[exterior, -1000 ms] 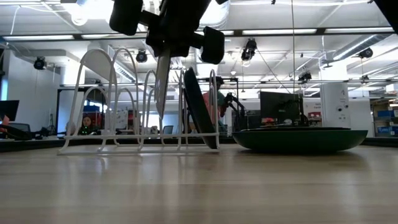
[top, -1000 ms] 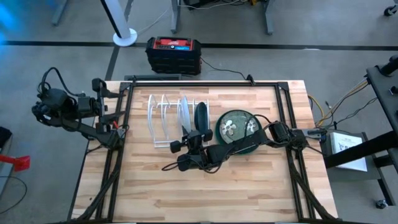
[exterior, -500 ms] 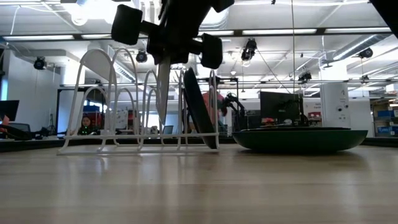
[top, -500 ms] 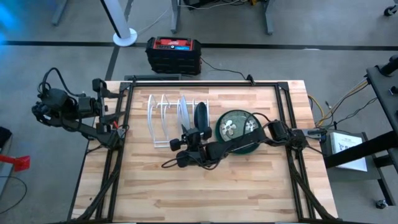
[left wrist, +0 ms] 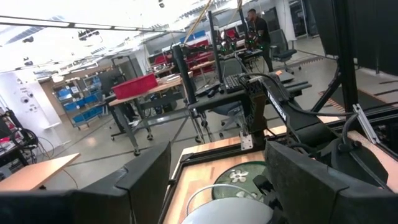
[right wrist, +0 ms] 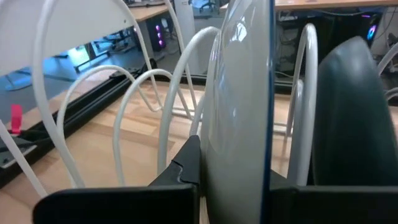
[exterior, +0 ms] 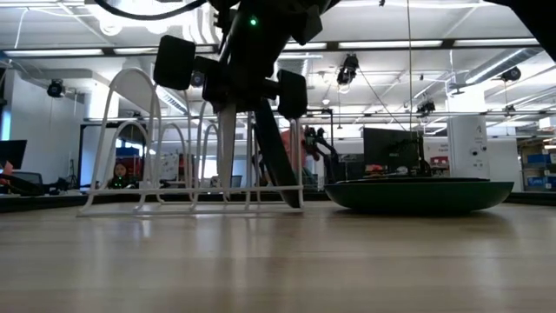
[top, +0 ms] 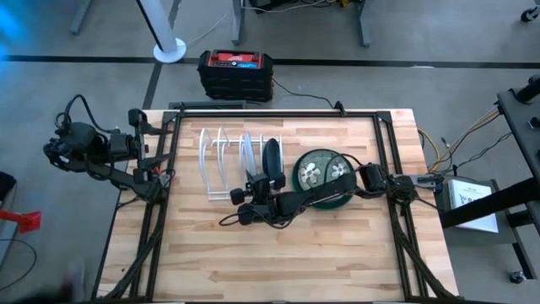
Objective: Sort dishes
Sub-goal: Put the blue patterned plate into the dish rack
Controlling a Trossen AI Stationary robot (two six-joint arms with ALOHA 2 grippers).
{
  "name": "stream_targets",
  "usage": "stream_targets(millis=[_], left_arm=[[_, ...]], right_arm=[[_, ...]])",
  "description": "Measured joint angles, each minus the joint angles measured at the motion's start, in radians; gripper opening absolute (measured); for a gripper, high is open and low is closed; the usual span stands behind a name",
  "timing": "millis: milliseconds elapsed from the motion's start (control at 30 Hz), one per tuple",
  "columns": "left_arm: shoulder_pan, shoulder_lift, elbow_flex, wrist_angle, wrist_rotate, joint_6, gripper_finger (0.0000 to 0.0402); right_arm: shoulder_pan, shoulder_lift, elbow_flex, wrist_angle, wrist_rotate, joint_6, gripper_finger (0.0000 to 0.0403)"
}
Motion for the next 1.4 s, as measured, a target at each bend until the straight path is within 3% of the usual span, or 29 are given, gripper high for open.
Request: stream_targets(millis=[300, 500, 800, 1400], left_arm=[[0.000, -0.003, 0.000, 0.001, 0.000, 0.000, 0.0250], [0.000, -0.003, -0.003, 0.001, 0.000, 0.000, 0.0250], [0.000, -0.003, -0.003, 0.000, 0.000, 0.000, 0.0250], [0.000, -0.003, -0.004, -0.008, 0.000, -0.008, 0.0250]], right_arm=[[-0.006, 0.001, 0.000, -0.014, -0.016, 0.000, 0.0019], [-0.007, 0.001, 0.000, -0.019, -0.013, 0.016, 0.0043], [-0.006, 0.001, 0.000, -0.022, -0.032, 0.006, 0.0036], [-0.004, -0.001, 0.034, -0.021, -0.025, 0.034, 0.0160]])
